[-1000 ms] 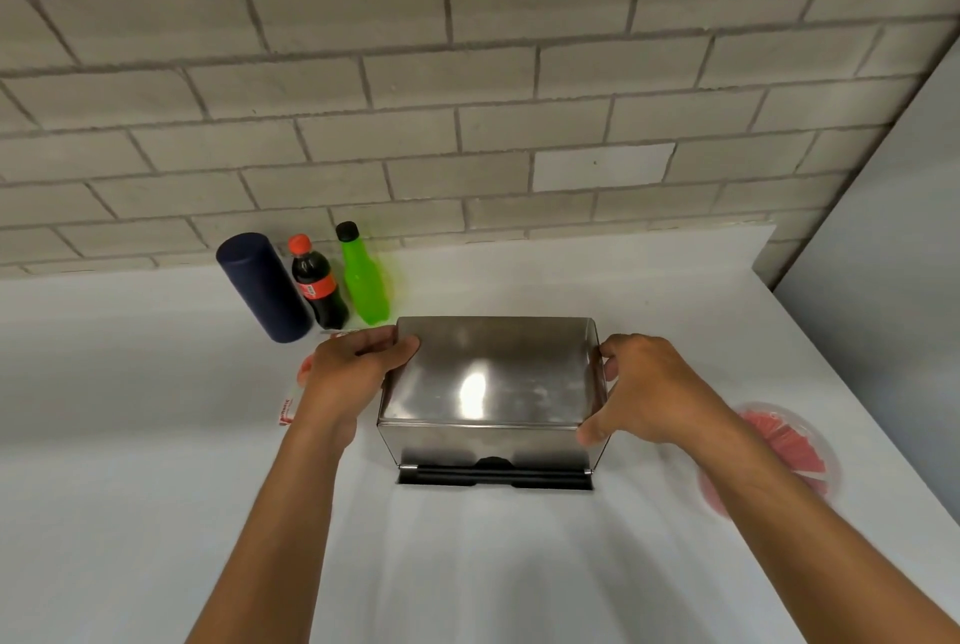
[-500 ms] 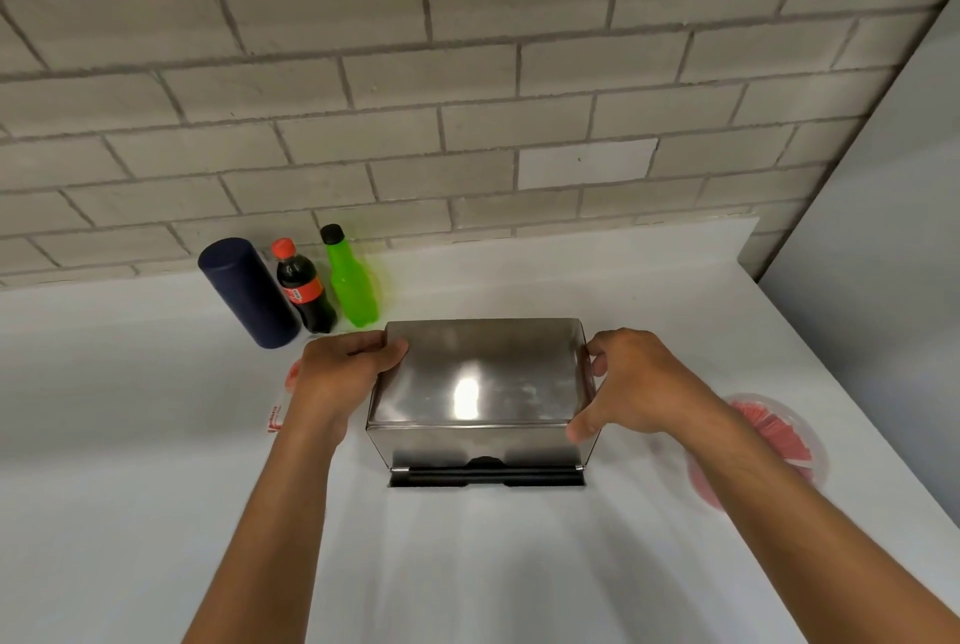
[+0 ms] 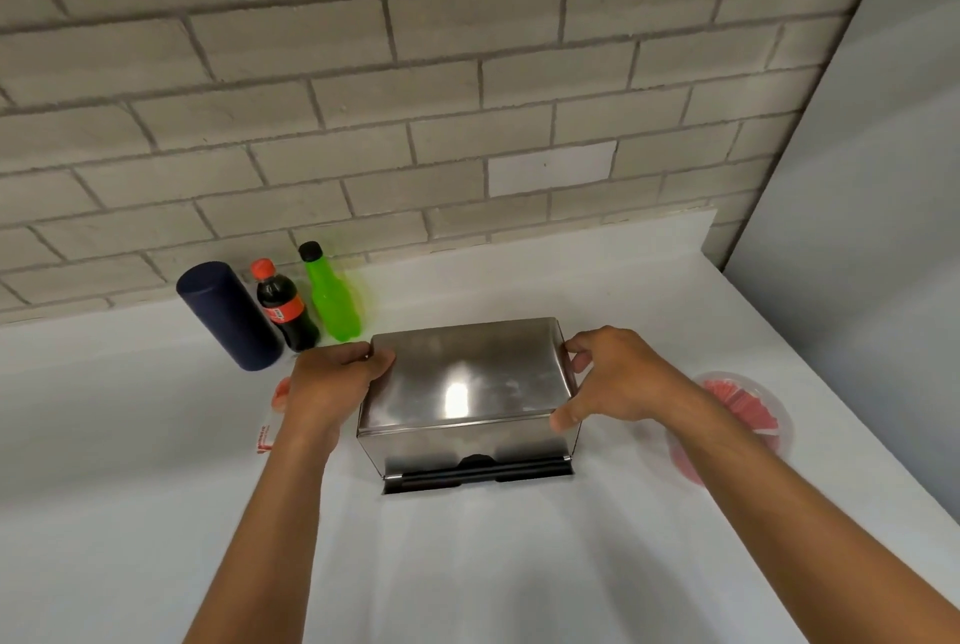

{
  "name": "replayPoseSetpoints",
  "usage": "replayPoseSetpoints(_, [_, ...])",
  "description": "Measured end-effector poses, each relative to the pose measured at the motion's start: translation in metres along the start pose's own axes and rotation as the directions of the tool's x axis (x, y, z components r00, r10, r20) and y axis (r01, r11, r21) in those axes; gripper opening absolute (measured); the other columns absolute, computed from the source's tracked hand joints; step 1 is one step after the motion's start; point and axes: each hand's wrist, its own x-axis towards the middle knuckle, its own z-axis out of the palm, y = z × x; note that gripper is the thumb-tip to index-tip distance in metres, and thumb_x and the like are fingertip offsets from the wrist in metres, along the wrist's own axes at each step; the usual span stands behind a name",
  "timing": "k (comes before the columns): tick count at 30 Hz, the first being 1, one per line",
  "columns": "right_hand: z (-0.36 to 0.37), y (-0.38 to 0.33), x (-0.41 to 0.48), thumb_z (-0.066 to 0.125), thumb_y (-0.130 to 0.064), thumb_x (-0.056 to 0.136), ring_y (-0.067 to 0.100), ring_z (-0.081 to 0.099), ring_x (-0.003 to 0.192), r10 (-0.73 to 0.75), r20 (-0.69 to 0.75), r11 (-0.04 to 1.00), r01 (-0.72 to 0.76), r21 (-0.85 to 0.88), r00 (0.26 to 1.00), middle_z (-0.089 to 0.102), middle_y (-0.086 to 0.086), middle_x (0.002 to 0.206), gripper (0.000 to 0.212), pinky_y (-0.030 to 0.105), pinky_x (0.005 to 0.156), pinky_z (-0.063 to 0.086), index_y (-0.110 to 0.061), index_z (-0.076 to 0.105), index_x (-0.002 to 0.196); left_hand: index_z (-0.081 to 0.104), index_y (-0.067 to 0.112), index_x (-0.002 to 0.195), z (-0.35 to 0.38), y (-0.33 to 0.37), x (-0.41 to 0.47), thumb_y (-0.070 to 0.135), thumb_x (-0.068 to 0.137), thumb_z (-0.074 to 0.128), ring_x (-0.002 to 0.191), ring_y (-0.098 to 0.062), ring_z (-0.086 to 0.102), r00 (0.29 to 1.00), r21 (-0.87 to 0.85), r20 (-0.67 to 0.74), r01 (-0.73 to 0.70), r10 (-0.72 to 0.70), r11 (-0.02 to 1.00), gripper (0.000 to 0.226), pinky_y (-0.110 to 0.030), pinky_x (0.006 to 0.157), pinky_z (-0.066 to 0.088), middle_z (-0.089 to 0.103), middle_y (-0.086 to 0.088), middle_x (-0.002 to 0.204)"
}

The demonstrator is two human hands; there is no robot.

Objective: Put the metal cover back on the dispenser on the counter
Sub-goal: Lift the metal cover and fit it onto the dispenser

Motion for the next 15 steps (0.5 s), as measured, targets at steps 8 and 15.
replayPoseSetpoints(8, [-0.023, 0.022, -0.047, 0.098, -0.046, 0.065, 0.003, 0.061, 0.107, -0.103, -0.214, 0.983, 0.133, 0.130, 0.971, 0.060, -0.010, 0.133, 0.099, 0.015, 0.084, 0.049, -0.029, 0.052, 0.151, 0.060, 0.024, 0.152, 0.008, 0.031, -0.024, 0.052, 0.091, 0.078, 0.124, -0.021, 0.066, 0.971, 0.342, -0.095, -0.173, 0.218, 0.924, 0.070, -0.035, 0.096, 0.049, 0.065, -0.008, 0.146])
replayPoseSetpoints(15, [-0.056, 0.082, -0.098, 0.092, -0.053, 0.069, 0.013, 0.060, 0.119, 0.053, -0.560, 0.946, 0.138, 0.293, 0.827, 0.060, -0.011, 0.136, 0.081, 0.030, 0.099, 0.049, -0.044, 0.058, 0.142, 0.068, 0.037, 0.139, 0.086, 0.077, -0.076, 0.039, 0.091, 0.084, 0.110, 0.008, 0.067, 0.878, -0.005, 0.117, -0.467, 0.464, 0.884, 0.051, -0.004, 0.078, 0.052, 0.065, 0.016, 0.133])
